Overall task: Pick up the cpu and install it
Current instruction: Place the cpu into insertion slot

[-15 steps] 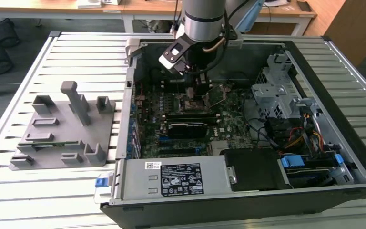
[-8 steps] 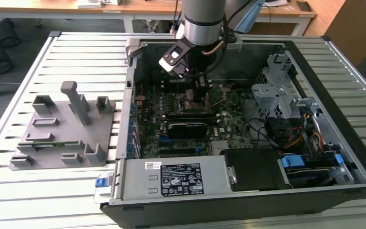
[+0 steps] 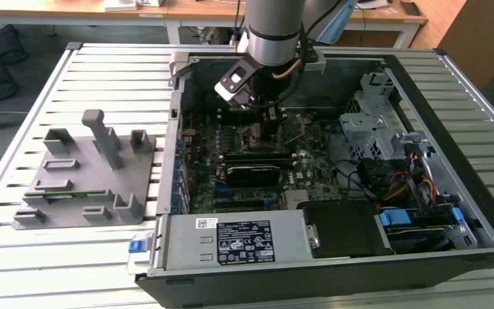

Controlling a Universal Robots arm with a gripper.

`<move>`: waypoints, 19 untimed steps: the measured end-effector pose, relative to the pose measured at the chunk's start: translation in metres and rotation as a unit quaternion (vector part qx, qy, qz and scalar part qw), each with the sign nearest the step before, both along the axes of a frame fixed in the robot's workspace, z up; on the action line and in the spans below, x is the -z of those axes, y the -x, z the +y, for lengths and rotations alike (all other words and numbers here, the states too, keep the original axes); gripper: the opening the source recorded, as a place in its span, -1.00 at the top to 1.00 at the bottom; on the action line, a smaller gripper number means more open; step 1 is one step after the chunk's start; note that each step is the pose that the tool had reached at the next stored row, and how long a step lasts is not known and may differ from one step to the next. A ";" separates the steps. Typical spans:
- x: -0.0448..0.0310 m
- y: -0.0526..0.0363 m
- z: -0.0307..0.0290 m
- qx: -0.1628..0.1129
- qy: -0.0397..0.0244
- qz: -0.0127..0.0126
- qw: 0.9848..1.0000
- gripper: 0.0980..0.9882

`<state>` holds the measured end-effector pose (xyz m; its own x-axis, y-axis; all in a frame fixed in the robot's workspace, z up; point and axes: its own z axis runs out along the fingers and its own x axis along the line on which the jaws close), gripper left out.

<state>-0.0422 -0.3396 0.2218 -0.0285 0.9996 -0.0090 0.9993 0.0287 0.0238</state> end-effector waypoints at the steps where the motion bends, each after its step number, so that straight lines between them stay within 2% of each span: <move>1: 0.0003 0.0000 0.0000 0.000 0.000 0.000 1.000 0.04; 8: 0.0028 0.0000 0.0000 0.000 0.000 0.000 1.000 0.04; 11: 0.0074 0.0008 0.0000 0.002 0.000 0.000 1.000 0.04; 19: 0.0120 0.0019 0.0000 0.008 0.000 0.000 1.000 0.04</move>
<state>-0.0441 -0.3396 0.2097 -0.0127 0.9999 -0.0088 0.9996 0.0129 0.0240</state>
